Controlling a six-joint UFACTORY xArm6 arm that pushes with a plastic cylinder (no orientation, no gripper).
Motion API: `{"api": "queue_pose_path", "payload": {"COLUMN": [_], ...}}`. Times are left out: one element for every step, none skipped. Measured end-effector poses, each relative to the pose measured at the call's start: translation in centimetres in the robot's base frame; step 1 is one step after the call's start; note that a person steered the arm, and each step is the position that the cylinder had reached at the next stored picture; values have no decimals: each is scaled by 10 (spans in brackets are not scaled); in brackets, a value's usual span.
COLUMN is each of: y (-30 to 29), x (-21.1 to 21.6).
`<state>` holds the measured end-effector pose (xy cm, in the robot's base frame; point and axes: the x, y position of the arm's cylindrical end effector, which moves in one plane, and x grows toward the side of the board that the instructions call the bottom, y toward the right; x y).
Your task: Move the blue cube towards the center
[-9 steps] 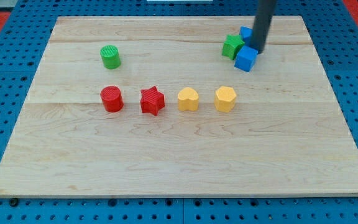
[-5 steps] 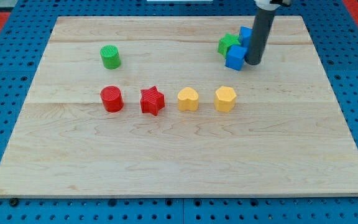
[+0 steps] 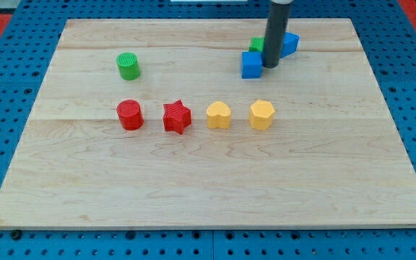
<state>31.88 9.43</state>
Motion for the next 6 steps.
{"api": "queue_pose_path", "payload": {"y": [-25, -27, -27, -37, -32, -29], "x": [0, 8, 26, 17, 11, 11]}}
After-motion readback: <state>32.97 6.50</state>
